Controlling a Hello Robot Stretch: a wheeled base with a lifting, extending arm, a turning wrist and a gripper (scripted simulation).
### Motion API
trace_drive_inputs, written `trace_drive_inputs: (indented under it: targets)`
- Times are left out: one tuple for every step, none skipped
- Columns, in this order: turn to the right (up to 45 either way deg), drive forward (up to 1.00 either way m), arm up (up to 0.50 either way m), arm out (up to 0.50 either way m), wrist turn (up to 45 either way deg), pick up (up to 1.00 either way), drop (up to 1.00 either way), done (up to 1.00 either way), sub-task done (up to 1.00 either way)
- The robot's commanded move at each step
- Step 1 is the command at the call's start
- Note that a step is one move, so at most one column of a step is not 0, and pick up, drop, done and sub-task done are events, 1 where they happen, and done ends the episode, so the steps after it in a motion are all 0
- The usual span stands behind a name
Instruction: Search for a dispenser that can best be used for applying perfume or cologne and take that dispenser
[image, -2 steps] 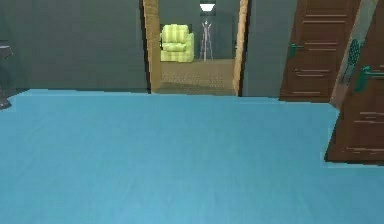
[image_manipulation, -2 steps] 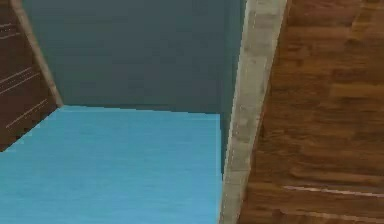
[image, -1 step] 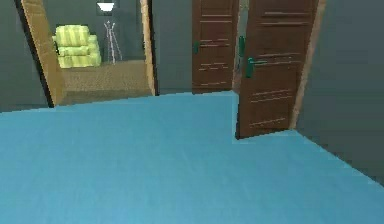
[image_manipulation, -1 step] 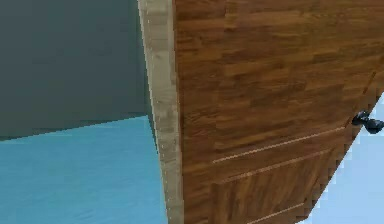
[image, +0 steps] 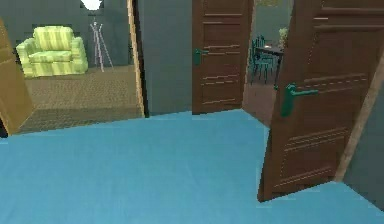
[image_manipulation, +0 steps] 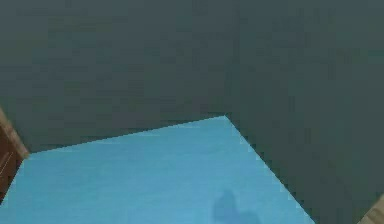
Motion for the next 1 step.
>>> trace_drive_inputs:
  targets:
    - [0.0, 1.0, 0.0, 0.0, 0.0, 0.0, 0.0, 0.0, 0.0]
